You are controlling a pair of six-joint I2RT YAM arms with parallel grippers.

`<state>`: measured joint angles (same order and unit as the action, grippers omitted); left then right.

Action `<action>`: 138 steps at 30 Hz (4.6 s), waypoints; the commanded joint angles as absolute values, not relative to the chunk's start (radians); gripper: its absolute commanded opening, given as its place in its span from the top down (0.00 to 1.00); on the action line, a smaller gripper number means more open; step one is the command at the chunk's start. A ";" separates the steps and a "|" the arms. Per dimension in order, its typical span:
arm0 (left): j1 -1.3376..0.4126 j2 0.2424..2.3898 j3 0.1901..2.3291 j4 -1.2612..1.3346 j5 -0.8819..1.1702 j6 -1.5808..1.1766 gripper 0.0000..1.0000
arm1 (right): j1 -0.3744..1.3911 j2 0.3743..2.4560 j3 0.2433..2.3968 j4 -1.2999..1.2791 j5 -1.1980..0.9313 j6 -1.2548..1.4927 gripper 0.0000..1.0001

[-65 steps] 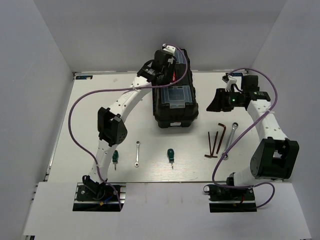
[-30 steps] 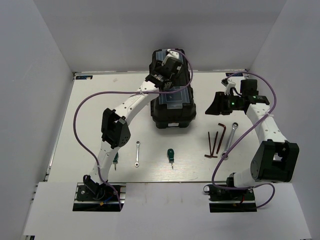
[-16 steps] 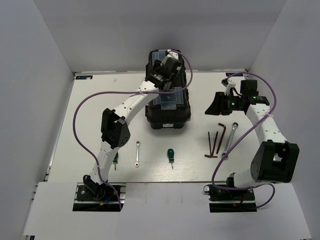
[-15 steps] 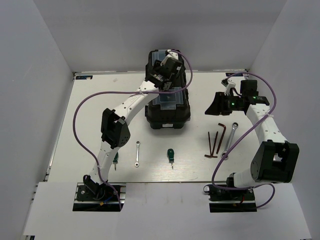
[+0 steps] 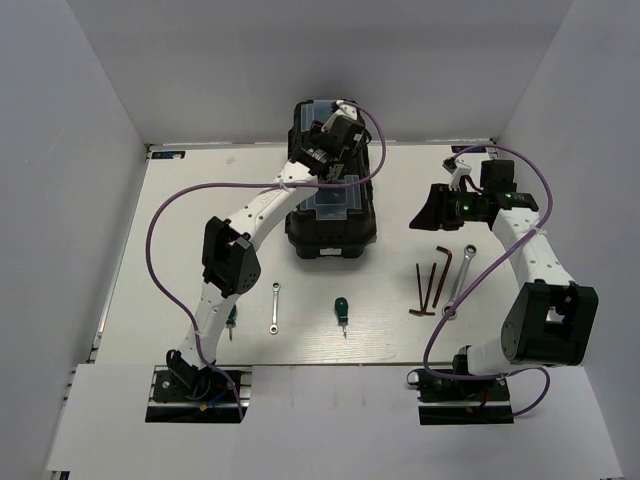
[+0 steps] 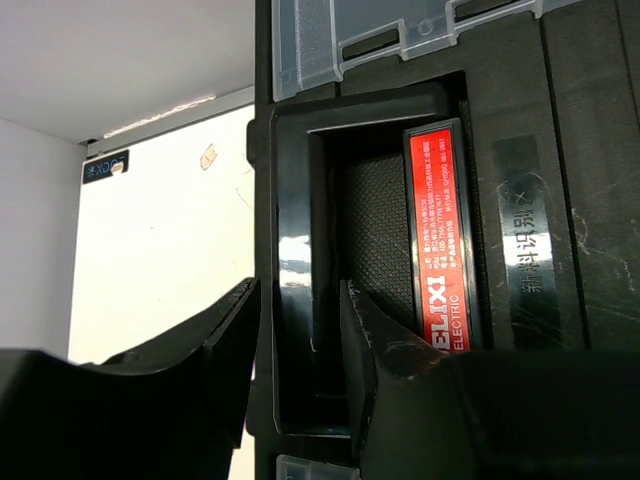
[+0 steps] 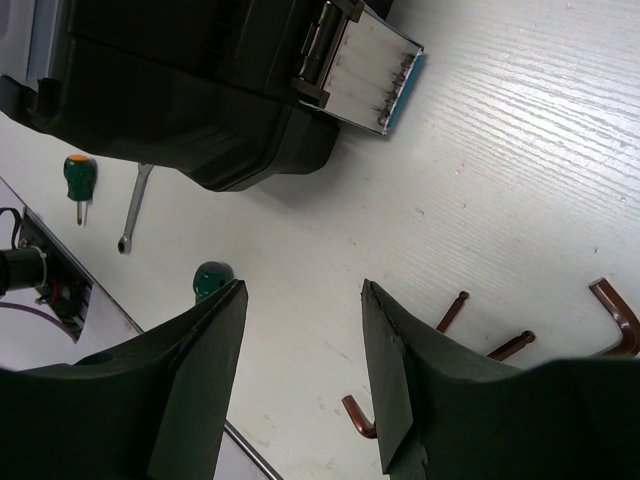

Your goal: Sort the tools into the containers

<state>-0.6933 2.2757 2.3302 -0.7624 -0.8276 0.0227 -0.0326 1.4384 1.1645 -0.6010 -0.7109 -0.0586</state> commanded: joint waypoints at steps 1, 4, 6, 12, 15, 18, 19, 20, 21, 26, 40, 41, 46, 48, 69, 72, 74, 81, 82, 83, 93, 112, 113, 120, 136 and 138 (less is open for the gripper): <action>-0.686 2.172 2.370 -0.815 -0.937 0.064 0.53 | -0.038 1.402 1.158 -0.578 -0.736 -0.054 0.44; -0.686 2.163 2.379 -0.815 -0.937 0.074 0.55 | -0.037 1.404 1.157 -0.572 -0.739 -0.052 0.44; -0.686 2.163 2.379 -0.815 -0.937 0.074 0.57 | -0.037 1.404 1.154 -0.569 -0.741 -0.049 0.44; -0.704 2.154 2.379 -0.815 -0.946 0.083 0.66 | -0.035 1.405 1.157 -0.566 -0.746 -0.048 0.44; -0.713 2.154 2.402 -0.815 -0.946 0.083 0.67 | -0.035 1.408 1.155 -0.568 -0.749 -0.045 0.44; -0.723 2.175 2.443 -0.824 -0.946 0.083 0.70 | -0.037 1.407 1.152 -0.566 -0.747 -0.046 0.44; -0.732 2.175 2.444 -0.824 -0.946 0.083 0.71 | -0.035 1.407 1.154 -0.566 -0.749 -0.048 0.44; -0.732 2.184 2.456 -0.824 -0.946 0.083 0.71 | -0.035 1.407 1.154 -0.565 -0.749 -0.048 0.44; -0.742 2.184 2.468 -0.824 -0.946 0.083 0.73 | -0.037 1.407 1.152 -0.568 -0.747 -0.049 0.44; -0.762 2.194 2.468 -0.824 -0.936 0.083 0.75 | -0.037 1.404 1.154 -0.564 -0.750 -0.048 0.44; -0.763 2.223 2.496 -0.911 -0.890 -0.038 0.65 | -0.028 1.446 1.178 -0.542 -0.767 -0.008 0.44; -0.762 2.208 2.496 -0.911 -0.890 -0.049 0.58 | -0.026 1.462 1.187 -0.523 -0.764 -0.008 0.44; -0.723 2.184 2.462 -0.972 -0.888 -0.099 0.37 | -0.003 1.616 1.311 -0.555 -0.747 0.028 0.27; -0.695 2.184 2.462 -1.020 -0.847 -0.135 0.32 | 0.026 1.660 1.383 -0.560 -0.752 0.043 0.21; -0.621 2.177 2.451 -1.005 -0.637 -0.209 0.28 | 0.193 1.973 1.617 -0.600 -0.554 0.043 0.64; -0.621 2.177 2.451 -0.986 -0.612 -0.209 0.28 | 0.195 1.974 1.614 -0.600 -0.549 0.037 0.62; -0.621 2.177 2.451 -0.986 -0.603 -0.209 0.28 | 0.196 1.982 1.615 -0.603 -0.546 0.035 0.62; -0.621 2.207 2.451 -0.986 -0.594 -0.209 0.28 | 0.196 2.003 1.637 -0.612 -0.546 0.029 0.62; -0.612 2.218 2.451 -0.986 -0.607 -0.209 0.28 | 0.205 2.006 1.637 -0.614 -0.545 0.031 0.62; -0.612 2.229 2.451 -0.986 -0.621 -0.222 0.28 | 0.206 2.005 1.637 -0.612 -0.548 0.028 0.62; -0.566 2.238 2.359 -1.025 -0.621 -0.282 0.33 | 0.209 2.013 1.637 -0.623 -0.558 0.017 0.60; -0.566 2.200 2.368 -1.055 -0.718 -0.198 0.73 | 0.221 2.051 1.684 -0.652 -0.604 0.008 0.60; -0.566 2.191 2.382 -1.043 -0.729 -0.184 0.73 | 0.222 2.055 1.686 -0.655 -0.606 0.009 0.60; -0.566 2.172 2.421 -1.032 -0.756 -0.150 0.74 | 0.232 2.054 1.692 -0.657 -0.600 0.008 0.60; -0.586 2.163 2.421 -1.023 -0.756 -0.118 0.75 | 0.258 2.094 1.744 -0.681 -0.632 0.011 0.60; -0.586 2.163 2.421 -1.023 -0.756 -0.118 0.75 | 0.275 2.100 1.755 -0.681 -0.630 0.014 0.60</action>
